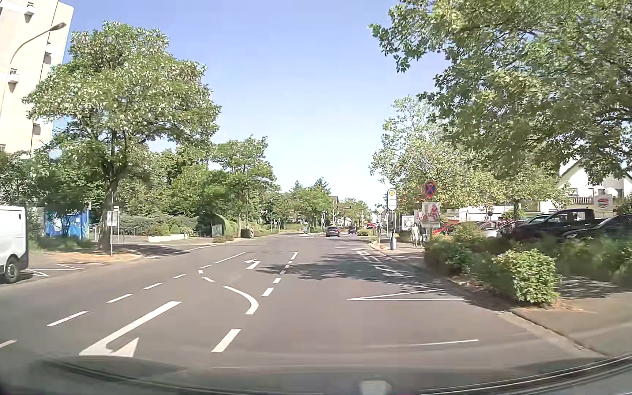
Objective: Follow the waypoints while adhering to traffic rules and regulations
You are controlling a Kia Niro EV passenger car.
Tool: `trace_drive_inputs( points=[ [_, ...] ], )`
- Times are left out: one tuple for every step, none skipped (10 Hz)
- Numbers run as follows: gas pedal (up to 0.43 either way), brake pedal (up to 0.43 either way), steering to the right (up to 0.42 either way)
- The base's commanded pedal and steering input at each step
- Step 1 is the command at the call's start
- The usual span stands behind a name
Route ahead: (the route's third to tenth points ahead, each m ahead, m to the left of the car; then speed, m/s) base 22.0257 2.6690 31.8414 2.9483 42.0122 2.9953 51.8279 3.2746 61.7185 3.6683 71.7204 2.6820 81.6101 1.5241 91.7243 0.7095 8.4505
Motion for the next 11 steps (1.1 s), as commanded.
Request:
trace_drive_inputs(
  points=[
    [0.067,0.030,-0.002],
    [0.067,0.030,-0.003],
    [0.067,0.030,-0.003],
    [0.067,0.030,-0.004],
    [0.067,0.030,-0.004],
    [0.067,0.030,-0.005],
    [0.067,0.030,-0.005],
    [0.067,0.030,-0.005],
    [0.067,0.030,-0.005],
    [0.067,0.030,-0.005],
    [0.067,0.030,-0.005]
  ],
)
